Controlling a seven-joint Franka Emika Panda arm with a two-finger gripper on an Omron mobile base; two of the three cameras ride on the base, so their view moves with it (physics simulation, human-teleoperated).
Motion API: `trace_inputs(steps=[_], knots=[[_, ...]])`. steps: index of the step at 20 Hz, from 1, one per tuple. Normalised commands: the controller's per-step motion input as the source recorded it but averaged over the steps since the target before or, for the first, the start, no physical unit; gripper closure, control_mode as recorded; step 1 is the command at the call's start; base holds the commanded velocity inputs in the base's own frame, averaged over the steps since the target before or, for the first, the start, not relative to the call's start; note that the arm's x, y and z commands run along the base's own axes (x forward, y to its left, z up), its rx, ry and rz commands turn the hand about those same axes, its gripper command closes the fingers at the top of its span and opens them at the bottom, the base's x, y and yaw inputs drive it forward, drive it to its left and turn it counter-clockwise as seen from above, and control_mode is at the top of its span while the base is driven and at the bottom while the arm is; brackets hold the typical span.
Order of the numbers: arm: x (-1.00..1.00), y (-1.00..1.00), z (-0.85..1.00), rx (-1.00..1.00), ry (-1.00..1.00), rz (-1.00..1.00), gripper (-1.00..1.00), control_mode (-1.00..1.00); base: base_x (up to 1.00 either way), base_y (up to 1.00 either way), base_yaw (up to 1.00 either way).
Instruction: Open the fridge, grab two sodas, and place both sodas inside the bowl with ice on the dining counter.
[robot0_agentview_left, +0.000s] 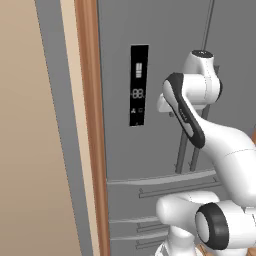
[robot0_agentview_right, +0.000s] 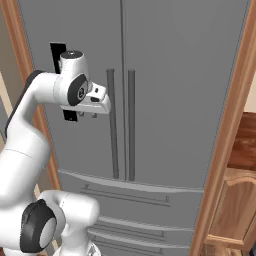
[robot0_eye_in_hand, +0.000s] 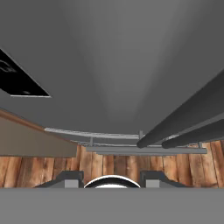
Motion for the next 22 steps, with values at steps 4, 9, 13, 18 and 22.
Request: trace_inputs(steps=[4, 9, 13, 18, 22], knots=[[0.00, 0.00, 0.00, 0.00, 0.00, 0.00, -1.00, 1.00, -0.02, 0.04, 0.00], [0.00, 0.00, 0.00, 0.00, 0.00, 0.00, -1.00, 1.00, -0.51, -0.01, 0.03], [0.00, 0.00, 0.00, 0.00, 0.00, 0.00, -1.00, 1.00, -0.84, -0.40, 0.00], [0.00, 0.00, 0.00, 0.00, 0.00, 0.00, -1.00, 1.00, -0.44, -0.51, 0.02], [0.00, 0.00, 0.00, 0.00, 0.00, 0.00, -1.00, 1.00, 0.04, -0.46, 0.02]])
